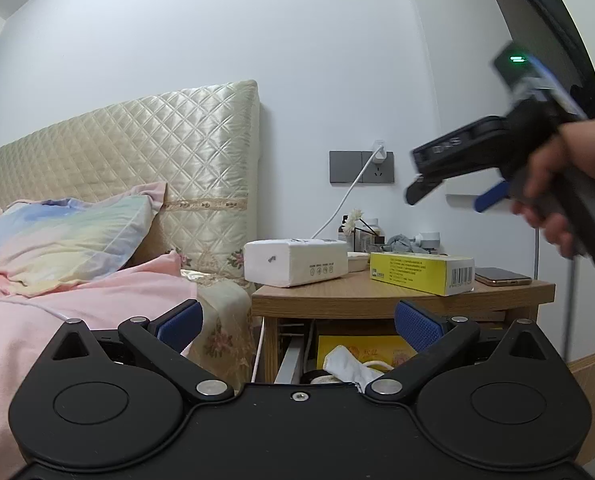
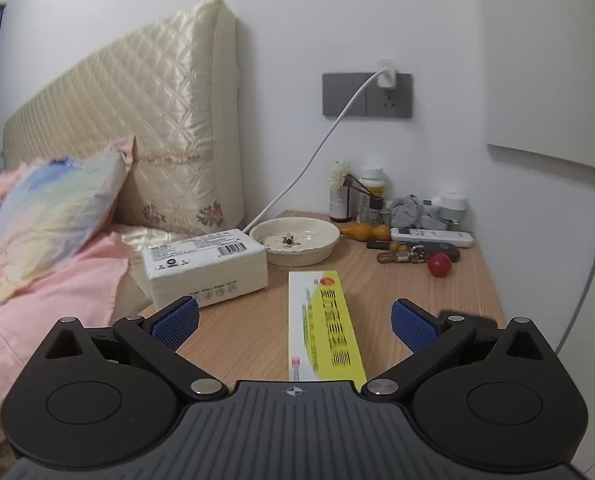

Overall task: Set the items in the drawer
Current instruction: 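Reach the right gripper to the yellow medicine box and grasp it, then carry the yellow box into the drawer and open the right gripper while the left gripper holds the drawer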

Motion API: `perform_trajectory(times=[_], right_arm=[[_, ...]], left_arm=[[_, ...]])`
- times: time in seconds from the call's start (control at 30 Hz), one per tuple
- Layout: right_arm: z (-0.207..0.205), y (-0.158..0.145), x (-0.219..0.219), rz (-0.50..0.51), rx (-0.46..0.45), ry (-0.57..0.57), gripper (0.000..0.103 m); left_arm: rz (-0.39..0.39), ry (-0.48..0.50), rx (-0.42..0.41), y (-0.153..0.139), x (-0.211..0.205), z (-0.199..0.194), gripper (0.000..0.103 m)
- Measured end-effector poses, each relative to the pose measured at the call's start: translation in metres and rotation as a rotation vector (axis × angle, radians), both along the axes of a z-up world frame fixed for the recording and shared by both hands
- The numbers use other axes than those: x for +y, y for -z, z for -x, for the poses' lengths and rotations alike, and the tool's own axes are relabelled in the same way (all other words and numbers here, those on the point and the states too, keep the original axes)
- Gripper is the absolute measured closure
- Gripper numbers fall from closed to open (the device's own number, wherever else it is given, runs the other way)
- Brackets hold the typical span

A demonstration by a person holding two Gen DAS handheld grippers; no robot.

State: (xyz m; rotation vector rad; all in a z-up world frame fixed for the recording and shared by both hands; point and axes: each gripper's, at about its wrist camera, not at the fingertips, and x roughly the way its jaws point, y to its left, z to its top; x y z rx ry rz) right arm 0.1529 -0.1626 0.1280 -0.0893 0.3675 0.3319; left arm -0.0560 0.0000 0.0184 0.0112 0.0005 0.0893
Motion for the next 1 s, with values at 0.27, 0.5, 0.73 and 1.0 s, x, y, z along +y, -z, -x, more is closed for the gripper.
perform_trajectory(times=[0.27, 0.5, 0.73, 1.0], right_arm=[[-0.065, -0.008, 0.023, 0.082, 0.064, 0.047, 0.000], [-0.096, 0.003, 0.025, 0.145, 0.181, 0.013, 0.003], [-0.105, 0.019, 0.034, 0.193, 0.275, -0.043, 0.021], [-0.108, 0.029, 0.037, 0.210, 0.305, -0.048, 0.046]], left_arm=[[0.000, 0.027, -0.009, -0.001, -0.002, 0.002, 0.001], [0.012, 0.023, 0.000, -0.002, 0.006, -0.005, 0.001], [0.089, 0.002, 0.071, -0.001, 0.021, -0.015, 0.001], [0.107, 0.025, 0.067, -0.002, 0.019, -0.011, 0.001]])
